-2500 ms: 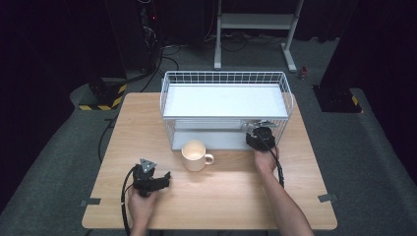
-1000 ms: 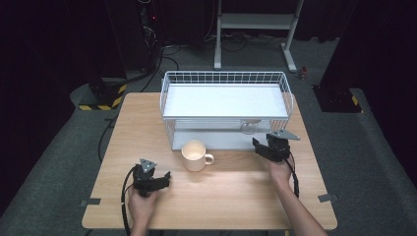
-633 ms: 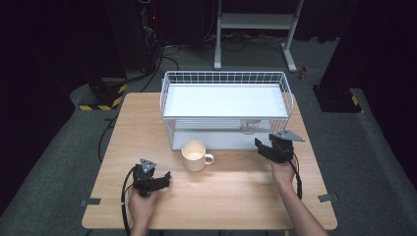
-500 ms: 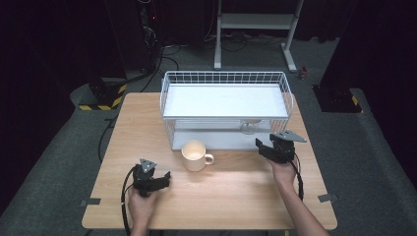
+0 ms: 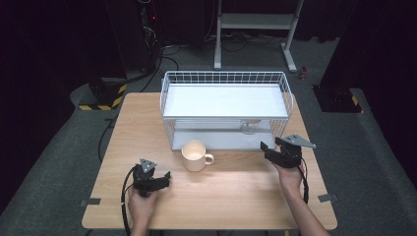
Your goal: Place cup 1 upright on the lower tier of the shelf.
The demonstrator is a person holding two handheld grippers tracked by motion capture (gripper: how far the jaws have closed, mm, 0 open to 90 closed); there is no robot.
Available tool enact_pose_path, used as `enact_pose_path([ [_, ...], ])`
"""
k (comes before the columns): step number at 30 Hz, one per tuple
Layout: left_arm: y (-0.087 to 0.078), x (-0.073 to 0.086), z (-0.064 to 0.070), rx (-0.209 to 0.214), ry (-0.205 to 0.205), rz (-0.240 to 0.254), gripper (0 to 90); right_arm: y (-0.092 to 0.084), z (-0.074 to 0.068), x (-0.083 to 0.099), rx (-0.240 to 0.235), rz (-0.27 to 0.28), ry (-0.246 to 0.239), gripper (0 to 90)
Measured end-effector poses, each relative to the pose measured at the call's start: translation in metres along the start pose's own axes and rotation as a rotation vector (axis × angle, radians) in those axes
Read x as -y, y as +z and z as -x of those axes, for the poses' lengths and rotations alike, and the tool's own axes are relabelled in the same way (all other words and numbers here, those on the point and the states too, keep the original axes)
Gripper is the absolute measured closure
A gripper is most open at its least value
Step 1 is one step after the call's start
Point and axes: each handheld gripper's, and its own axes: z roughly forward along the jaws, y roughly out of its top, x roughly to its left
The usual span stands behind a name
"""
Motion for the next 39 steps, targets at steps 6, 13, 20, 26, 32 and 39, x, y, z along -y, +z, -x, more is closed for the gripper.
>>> enact_pose_path([
  [6,0.0,0.0,0.0,0.0,0.0,0.0,16.0,-0.009,0.003,0.003,-0.017,0.017,0.005,32.9],
  [13,0.0,0.0,0.0,0.0,0.0,0.0,16.0,-0.017,0.006,0.007,-0.031,0.026,0.015,32.4],
  [20,0.0,0.0,0.0,0.0,0.0,-0.001,16.1,-0.025,0.009,0.015,-0.038,0.031,0.023,31.7],
  [26,0.0,0.0,0.0,0.0,0.0,0.0,16.0,-0.032,0.012,0.02,-0.05,0.037,0.031,31.0],
  [32,0.0,0.0,0.0,0.0,0.0,0.0,16.1,-0.04,0.015,0.025,-0.053,0.048,0.036,30.4],
  [39,0.0,0.0,0.0,0.0,0.0,0.0,16.0,-0.045,0.017,0.032,-0.039,0.045,0.025,30.1],
])
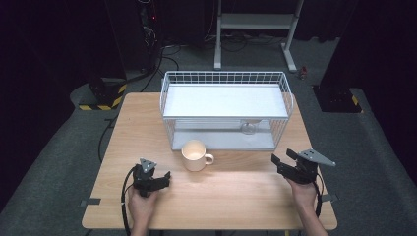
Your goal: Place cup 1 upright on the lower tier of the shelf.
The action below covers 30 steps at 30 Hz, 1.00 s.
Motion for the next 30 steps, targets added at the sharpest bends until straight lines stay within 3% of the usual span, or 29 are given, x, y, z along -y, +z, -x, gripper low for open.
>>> enact_pose_path([
  [15,0.0,0.0,0.0,-0.001,-0.001,0.0,16.0,-0.014,-0.001,0.018,0.027,0.014,-0.02,31.4],
  [30,0.0,0.0,0.0,-0.001,-0.001,0.0,16.0,-0.015,0.001,0.038,0.047,-0.029,-0.044,33.1],
])
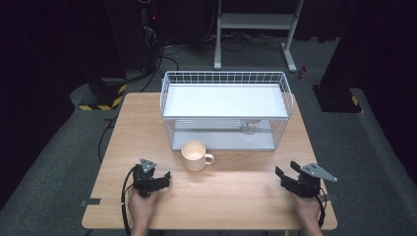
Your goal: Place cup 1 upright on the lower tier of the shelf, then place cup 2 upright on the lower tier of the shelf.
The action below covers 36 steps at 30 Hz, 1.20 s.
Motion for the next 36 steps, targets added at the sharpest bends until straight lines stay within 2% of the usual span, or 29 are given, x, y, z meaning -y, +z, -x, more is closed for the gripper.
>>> enact_pose_path([
  [11,0.0,0.0,0.0,0.0,0.0,0.0,16.1,0.007,0.003,0.015,0.037,-0.071,-0.017,33.2],
  [20,0.0,0.0,0.0,0.0,-0.001,0.0,16.1,0.014,0.0,0.016,0.047,-0.141,-0.065,32.6],
  [25,0.0,0.0,0.0,0.0,0.0,0.0,16.0,0.02,0.0,0.015,0.055,-0.199,-0.094,31.4],
  [29,0.0,0.0,0.0,-0.003,-0.003,0.001,16.0,0.025,0.001,0.013,0.052,-0.256,-0.091,28.5],
  [30,0.0,0.0,0.001,-0.006,-0.007,0.001,16.0,0.028,0.001,0.013,0.052,-0.284,-0.085,26.3],
  [32,0.0,0.0,0.002,-0.014,-0.014,-0.002,15.7,0.029,0.001,0.013,0.049,-0.284,-0.092,25.9],
  [36,-0.001,0.001,0.003,-0.001,-0.008,-0.004,15.0,0.03,0.002,0.012,0.051,-0.288,-0.093,23.5],
])
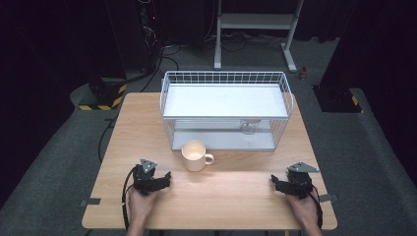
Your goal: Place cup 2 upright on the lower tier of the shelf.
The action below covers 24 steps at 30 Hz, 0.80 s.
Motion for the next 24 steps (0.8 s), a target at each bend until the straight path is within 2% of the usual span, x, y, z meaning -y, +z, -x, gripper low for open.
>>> enact_pose_path([
  [6,-0.003,-0.002,0.009,0.045,0.02,0.018,13.1,0.001,0.0,-0.001,0.005,-0.004,0.008,20.9],
  [13,-0.011,-0.007,0.025,0.128,0.053,0.047,6.6,0.001,0.0,-0.001,0.007,-0.005,0.009,20.4],
  [24,-0.012,-0.01,0.045,0.169,0.086,0.043,2.8,0.001,0.0,-0.001,0.009,-0.005,0.012,20.0],
])
